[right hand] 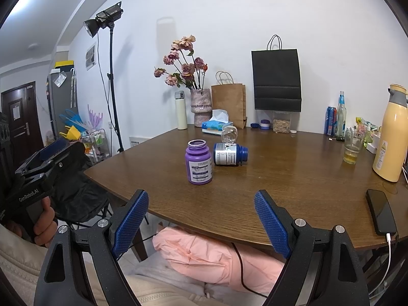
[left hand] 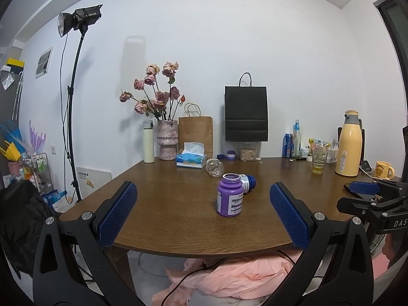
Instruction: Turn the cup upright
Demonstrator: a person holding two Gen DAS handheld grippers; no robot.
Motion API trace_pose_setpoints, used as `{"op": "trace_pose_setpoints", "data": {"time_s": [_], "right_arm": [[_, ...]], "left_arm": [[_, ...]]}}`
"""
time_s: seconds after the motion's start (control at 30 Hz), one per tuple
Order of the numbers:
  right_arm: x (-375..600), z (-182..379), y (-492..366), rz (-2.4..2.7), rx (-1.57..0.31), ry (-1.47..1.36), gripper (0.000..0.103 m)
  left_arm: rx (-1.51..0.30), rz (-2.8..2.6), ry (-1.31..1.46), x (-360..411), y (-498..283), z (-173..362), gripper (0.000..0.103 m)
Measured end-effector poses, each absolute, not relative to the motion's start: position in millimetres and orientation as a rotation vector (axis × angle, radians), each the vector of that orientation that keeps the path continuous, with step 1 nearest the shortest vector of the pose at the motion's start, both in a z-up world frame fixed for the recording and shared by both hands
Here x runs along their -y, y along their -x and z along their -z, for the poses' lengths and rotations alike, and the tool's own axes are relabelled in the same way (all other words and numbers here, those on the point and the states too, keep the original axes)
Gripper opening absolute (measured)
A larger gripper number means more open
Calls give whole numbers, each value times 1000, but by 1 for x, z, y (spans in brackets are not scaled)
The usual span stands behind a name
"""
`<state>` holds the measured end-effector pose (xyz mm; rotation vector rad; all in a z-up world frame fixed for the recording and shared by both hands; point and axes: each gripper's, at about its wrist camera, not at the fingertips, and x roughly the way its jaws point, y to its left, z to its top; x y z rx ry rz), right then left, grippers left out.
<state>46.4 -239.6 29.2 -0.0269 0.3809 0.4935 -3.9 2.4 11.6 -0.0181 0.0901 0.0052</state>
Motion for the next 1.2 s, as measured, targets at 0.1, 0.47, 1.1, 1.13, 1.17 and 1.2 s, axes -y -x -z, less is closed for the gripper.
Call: {"op": "trace_pose_setpoints", "data": {"time_s": [0.1, 0.47, 1.1, 1.13, 1.17, 1.2], "right_arm": [[244, -33, -45, -499, -377, 25, 89], [245, -33, -45, -501, -377, 23, 89], [246, -33, -44, -487, -372, 32, 89], [247, -33, -44, -487, -372, 33, 89], [247, -33, -44, -487, -371, 33, 89], [247, -33, -44, -488, -371, 33, 89]], "left_arm": [[-92, -5, 19, -2, 4, -10, 103], [-92, -5, 20, -3, 2, -14, 103], [-91, -4, 20, -2, 2, -13, 103], [-92, -4, 20, -2, 1, -13, 103], [-91, -4, 20, -2, 2, -13, 103], [-91, -4, 19, -2, 2, -14, 103]]}}
